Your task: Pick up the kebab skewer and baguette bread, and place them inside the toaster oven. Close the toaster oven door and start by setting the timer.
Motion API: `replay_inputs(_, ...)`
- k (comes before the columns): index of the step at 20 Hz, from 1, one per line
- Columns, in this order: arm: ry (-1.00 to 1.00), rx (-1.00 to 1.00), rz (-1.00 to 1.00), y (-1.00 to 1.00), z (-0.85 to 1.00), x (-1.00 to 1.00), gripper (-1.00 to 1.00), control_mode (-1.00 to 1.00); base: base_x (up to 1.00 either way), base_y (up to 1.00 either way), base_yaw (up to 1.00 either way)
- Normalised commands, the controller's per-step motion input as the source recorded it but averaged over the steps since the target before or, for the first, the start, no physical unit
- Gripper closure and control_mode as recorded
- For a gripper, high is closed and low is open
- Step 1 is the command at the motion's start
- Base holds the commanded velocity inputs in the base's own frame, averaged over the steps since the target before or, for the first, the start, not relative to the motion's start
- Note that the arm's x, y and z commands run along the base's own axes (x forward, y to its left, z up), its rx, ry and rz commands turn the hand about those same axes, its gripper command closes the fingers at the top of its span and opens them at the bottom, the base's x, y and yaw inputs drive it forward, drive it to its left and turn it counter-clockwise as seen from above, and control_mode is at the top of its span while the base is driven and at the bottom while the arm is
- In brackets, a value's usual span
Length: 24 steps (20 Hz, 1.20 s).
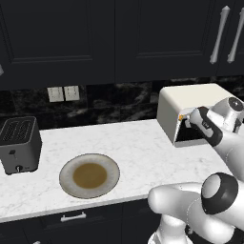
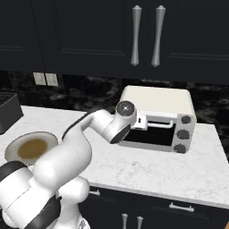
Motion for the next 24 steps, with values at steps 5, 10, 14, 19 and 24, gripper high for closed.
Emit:
replay_inputs(5,0.0,0.0,0.0,0.03,0.18,0.63,-1.0,-1.0,0.0,0.0,0.0)
replay_inputs(10,0.0,0.0,0.0,0.0,0.01,0.53,-1.0,-1.0,0.0,0.0,0.0)
replay_inputs(14,0.01,0.0,0.0,0.0,0.0,0.44,-1.0,-1.0,0.0,0.0,0.0)
replay_inputs(19,0.0,0.0,0.0,0.0,0.0,0.04,-1.0,-1.0,0.0,0.0,0.0)
replay_inputs(24,0.0,0.0,0.0,-0.03,0.08,-0.32,-1.0,-1.0,0.0,0.0,0.0)
